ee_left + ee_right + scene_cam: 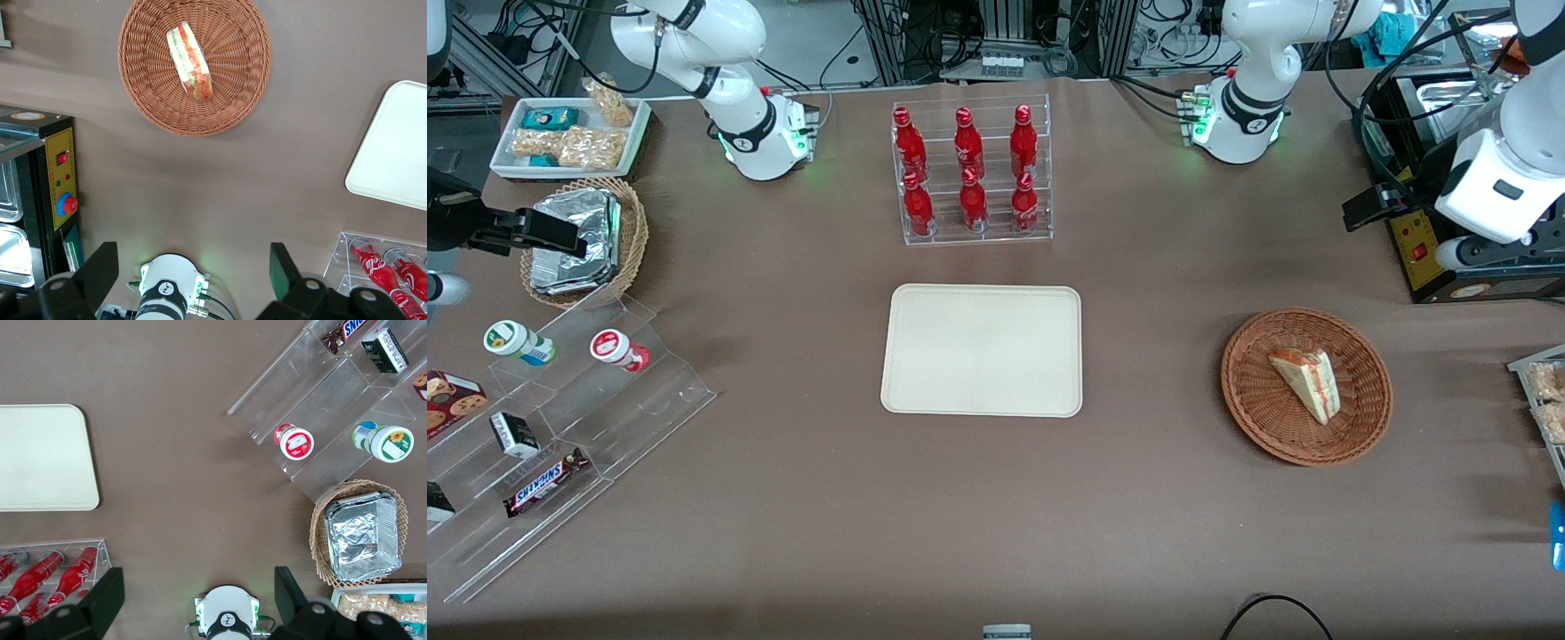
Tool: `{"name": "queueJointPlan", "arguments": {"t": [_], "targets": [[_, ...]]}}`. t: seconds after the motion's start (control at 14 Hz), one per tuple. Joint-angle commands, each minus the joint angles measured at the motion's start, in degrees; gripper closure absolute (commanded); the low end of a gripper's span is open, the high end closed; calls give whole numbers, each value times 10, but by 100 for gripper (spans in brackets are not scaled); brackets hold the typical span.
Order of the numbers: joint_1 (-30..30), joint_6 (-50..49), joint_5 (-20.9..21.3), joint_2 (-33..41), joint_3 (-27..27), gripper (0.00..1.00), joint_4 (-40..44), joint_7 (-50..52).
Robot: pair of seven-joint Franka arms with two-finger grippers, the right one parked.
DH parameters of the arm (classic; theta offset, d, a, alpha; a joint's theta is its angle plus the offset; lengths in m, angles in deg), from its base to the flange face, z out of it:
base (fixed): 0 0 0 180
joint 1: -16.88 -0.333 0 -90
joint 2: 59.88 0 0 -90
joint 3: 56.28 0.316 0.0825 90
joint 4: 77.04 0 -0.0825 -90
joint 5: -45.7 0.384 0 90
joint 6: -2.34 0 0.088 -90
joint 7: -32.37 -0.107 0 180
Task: Place sandwich from basket to tray
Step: 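Move the left gripper over the wicker basket toward the sandwich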
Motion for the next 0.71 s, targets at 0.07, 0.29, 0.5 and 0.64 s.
{"name": "queueJointPlan", "arguments": {"t": [0.07,0.29,0.5,0.64], "targets": [[1,-12,-4,-22,4,0,9,4],[-13,7,-8,-48,18,0,-17,11],[-36,131,-9,-49,20,0,-113,11],[-37,243,-9,-38,20,0,-205,11]]}}
